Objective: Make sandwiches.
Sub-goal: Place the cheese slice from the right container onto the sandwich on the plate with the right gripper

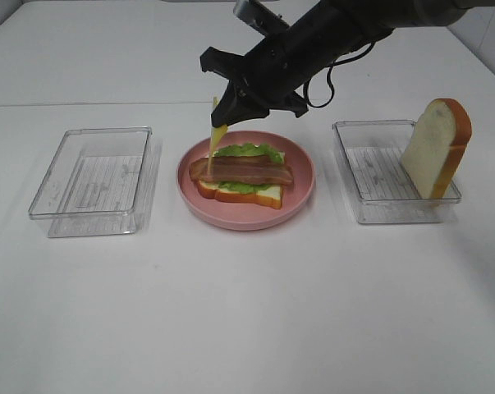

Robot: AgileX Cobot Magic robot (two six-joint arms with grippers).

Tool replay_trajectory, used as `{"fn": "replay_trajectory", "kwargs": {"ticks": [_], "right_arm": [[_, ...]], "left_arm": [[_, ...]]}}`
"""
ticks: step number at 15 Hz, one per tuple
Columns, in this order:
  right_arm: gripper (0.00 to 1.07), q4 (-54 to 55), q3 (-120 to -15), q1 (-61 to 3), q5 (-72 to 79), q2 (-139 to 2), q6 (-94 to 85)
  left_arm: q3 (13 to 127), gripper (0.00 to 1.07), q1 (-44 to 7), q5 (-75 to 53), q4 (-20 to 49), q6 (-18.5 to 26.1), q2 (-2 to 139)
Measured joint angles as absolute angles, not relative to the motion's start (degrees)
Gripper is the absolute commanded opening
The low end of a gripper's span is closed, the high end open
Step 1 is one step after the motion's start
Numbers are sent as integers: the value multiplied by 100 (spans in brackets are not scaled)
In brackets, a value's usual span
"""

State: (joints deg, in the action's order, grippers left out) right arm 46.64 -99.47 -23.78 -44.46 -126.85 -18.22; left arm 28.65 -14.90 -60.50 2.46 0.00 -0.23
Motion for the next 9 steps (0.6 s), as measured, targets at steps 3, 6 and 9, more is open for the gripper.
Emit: {"fn": "replay_trajectory", "kwargs": {"ticks": [3, 6, 9], "right_arm": [[0, 4750, -9947, -2378, -4481, -12685, -1696], [0, 5483, -9947, -2378, -4532, -12685, -2023], [0, 5827, -9947, -2378, -4521, -12685, -2286]], "left_arm": [[2865, 81, -1490, -6050, 246, 0, -23], [2865, 81, -1490, -6050, 246, 0, -23], [2865, 81, -1490, -6050, 246, 0, -23]]}}
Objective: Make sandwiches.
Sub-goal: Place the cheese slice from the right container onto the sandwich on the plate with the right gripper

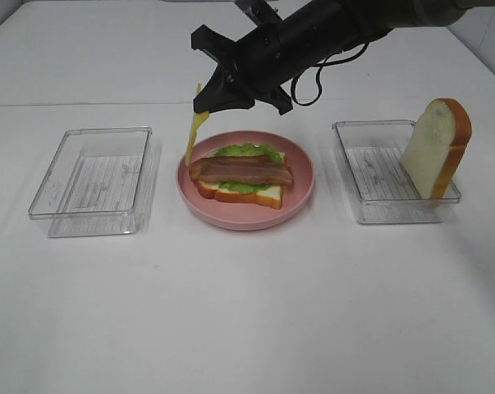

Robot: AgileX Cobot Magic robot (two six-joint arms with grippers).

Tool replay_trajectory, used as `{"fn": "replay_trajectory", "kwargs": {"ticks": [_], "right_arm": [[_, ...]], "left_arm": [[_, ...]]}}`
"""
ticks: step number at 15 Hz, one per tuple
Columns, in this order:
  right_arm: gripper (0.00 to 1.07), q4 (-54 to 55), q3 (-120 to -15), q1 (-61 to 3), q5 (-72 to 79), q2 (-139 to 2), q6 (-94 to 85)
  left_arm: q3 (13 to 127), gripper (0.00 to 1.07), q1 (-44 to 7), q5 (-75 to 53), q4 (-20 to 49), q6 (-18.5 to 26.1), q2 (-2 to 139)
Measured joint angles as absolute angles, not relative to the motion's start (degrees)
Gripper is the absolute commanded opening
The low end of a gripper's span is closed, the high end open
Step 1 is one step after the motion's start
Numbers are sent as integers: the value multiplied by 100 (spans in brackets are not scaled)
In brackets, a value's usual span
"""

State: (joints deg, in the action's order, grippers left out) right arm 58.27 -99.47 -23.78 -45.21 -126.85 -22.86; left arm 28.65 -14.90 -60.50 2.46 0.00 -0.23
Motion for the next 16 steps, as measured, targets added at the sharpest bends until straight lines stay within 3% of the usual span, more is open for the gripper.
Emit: {"fn": "replay_trajectory", "kwargs": {"ticks": [11, 16], "right_arm": [[0, 5414, -9786, -2378, -4303, -12851, -2080], [0, 3913, -9786, -2378, -4263, -12851, -911]], "left_arm": [[2865, 81, -1490, -6050, 246, 0, -23], [2865, 81, -1490, -6050, 246, 0, -23]]}}
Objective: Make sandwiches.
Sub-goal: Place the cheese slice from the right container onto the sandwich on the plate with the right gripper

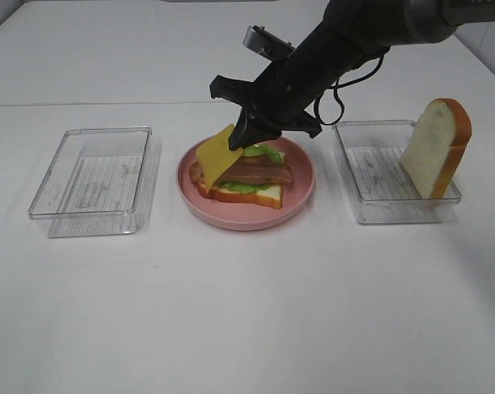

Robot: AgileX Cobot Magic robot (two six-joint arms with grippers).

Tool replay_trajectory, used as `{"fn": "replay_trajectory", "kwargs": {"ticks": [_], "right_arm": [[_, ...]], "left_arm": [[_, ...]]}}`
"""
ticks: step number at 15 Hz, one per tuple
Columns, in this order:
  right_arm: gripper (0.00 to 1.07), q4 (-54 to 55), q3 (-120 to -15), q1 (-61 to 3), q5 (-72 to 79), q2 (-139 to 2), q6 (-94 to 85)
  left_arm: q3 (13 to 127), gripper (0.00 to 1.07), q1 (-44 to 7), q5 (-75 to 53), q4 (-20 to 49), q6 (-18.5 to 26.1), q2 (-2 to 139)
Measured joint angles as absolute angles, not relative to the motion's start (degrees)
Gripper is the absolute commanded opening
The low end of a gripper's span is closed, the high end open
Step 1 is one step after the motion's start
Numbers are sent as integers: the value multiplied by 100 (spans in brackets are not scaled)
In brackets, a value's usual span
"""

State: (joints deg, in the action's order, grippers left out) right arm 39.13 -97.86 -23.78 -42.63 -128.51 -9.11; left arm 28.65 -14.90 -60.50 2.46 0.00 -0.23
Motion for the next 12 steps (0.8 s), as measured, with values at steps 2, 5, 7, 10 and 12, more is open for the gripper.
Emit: {"fn": "replay_trajectory", "kwargs": {"ticks": [2, 5, 7, 10, 12], "right_arm": [[0, 3295, -9786, -2378, -4263, -12851, -510], [0, 2842, -9786, -2378, -4246, -12777, -338], [9, 2727, -9786, -2378, -4246, -12737, -327], [45, 2653, -9786, -2378, -4246, -12737, -327], [59, 2590, -9786, -2378, -4395, -12725, -327]], "left_arm": [[2865, 81, -1490, -6050, 246, 0, -23], [2865, 81, -1490, -6050, 246, 0, -23], [2865, 81, -1490, -6050, 246, 0, -23], [2865, 81, -1490, -6050, 246, 0, -23], [2865, 81, -1490, -6050, 246, 0, -23]]}}
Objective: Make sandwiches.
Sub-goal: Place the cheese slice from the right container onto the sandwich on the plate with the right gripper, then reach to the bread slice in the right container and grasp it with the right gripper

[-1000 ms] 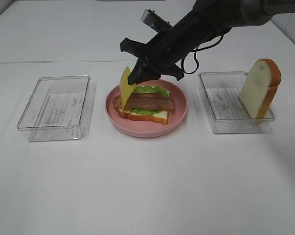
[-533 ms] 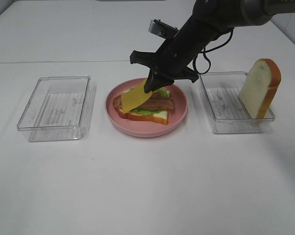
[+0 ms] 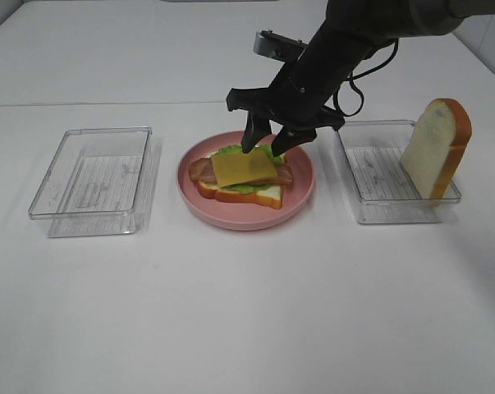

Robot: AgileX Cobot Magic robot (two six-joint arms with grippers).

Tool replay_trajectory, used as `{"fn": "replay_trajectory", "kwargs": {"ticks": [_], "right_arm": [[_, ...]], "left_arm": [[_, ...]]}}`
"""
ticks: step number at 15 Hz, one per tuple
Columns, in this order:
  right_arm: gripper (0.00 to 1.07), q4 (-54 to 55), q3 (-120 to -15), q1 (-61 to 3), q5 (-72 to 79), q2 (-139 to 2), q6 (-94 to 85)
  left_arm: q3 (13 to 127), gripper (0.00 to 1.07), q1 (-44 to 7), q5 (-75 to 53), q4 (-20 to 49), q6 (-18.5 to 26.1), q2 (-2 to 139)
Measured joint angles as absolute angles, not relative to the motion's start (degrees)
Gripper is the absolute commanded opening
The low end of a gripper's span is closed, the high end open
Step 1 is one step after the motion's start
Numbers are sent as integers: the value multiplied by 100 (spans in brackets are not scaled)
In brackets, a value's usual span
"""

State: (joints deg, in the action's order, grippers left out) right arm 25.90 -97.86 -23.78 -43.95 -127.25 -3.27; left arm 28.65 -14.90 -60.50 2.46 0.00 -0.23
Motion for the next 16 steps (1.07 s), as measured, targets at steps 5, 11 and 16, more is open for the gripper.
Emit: {"fn": "replay_trajectory", "kwargs": {"ticks": [5, 11, 16], "right_arm": [[59, 1163, -9775, -2378, -4733, -11872, -183], [63, -80, -9809, -1524, -5563, -11081, 269], [73, -109, -9809, -642, -6159, -11064, 275]], "left_arm": [[2865, 81, -1490, -6050, 246, 0, -23], [2865, 81, -1490, -6050, 246, 0, -23], [2865, 81, -1490, -6050, 246, 0, -23]]}}
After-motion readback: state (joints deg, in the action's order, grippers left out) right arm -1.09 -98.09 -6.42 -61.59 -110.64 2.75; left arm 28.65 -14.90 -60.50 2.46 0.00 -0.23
